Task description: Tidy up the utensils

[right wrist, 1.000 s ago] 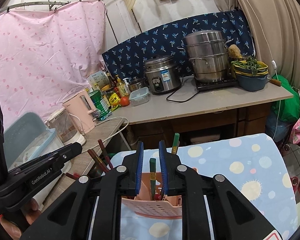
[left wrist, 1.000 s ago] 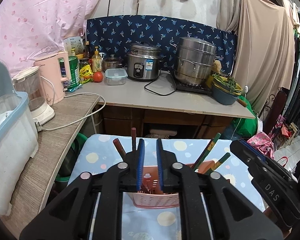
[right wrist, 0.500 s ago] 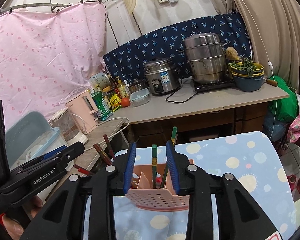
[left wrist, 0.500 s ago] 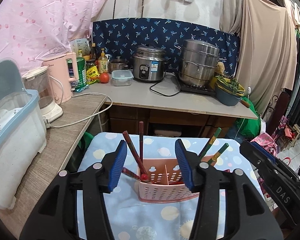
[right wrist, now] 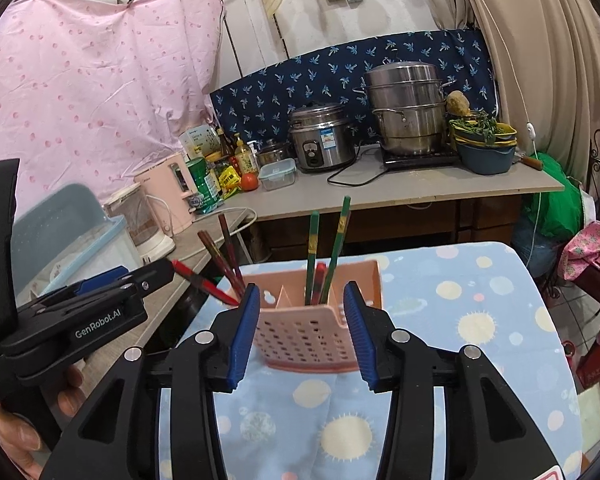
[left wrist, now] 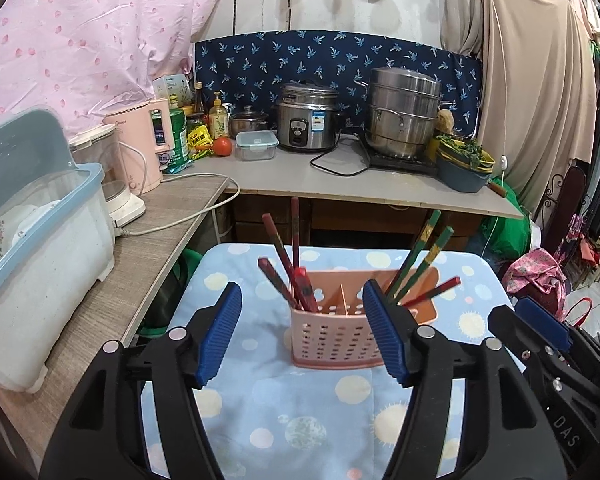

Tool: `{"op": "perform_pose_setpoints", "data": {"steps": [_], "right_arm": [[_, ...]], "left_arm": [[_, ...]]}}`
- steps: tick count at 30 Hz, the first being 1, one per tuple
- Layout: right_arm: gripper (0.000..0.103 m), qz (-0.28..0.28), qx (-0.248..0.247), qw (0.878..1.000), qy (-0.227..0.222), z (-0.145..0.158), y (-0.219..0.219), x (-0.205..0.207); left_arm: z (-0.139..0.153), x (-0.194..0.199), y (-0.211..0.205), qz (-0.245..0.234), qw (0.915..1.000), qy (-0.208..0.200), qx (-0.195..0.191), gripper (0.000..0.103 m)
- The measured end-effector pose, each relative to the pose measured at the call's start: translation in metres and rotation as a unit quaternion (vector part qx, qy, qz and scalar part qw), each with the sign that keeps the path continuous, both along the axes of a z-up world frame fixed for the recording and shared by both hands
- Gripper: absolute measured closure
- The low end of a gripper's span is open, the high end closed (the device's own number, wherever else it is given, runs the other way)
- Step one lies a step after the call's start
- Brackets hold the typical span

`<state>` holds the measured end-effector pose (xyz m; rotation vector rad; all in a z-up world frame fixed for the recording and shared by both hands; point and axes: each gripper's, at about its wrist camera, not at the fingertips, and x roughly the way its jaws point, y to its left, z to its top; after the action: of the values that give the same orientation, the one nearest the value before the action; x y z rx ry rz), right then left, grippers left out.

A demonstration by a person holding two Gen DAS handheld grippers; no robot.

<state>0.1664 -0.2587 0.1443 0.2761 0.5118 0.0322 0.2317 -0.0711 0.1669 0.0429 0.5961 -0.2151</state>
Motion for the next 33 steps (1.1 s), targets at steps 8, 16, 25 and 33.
{"op": "perform_pose_setpoints", "data": {"steps": [8, 16, 25, 33], "right_arm": [[0.046, -0.017, -0.007, 1.0, 0.015, -0.011, 0.001, -0.024], [0.037, -0.027, -0.021, 0.999, 0.032, -0.024, 0.007, -0.042], [0.032, -0.036, -0.028, 0.997, 0.062, -0.044, 0.009, -0.05], [0.02, -0.048, -0.05, 0.995, 0.073, -0.052, 0.013, -0.055]], "left_arm": [[-0.015, -0.023, -0.001, 0.006, 0.9998, 0.005, 0.018, 0.035], [-0.031, -0.042, -0.003, 0.009, 0.9994, 0.013, 0.03, 0.027], [-0.052, -0.054, 0.0, 0.015, 0.9985, 0.025, 0.046, 0.018], [-0.068, -0.057, 0.004, 0.021, 0.9976, 0.041, 0.052, 0.014]]}}
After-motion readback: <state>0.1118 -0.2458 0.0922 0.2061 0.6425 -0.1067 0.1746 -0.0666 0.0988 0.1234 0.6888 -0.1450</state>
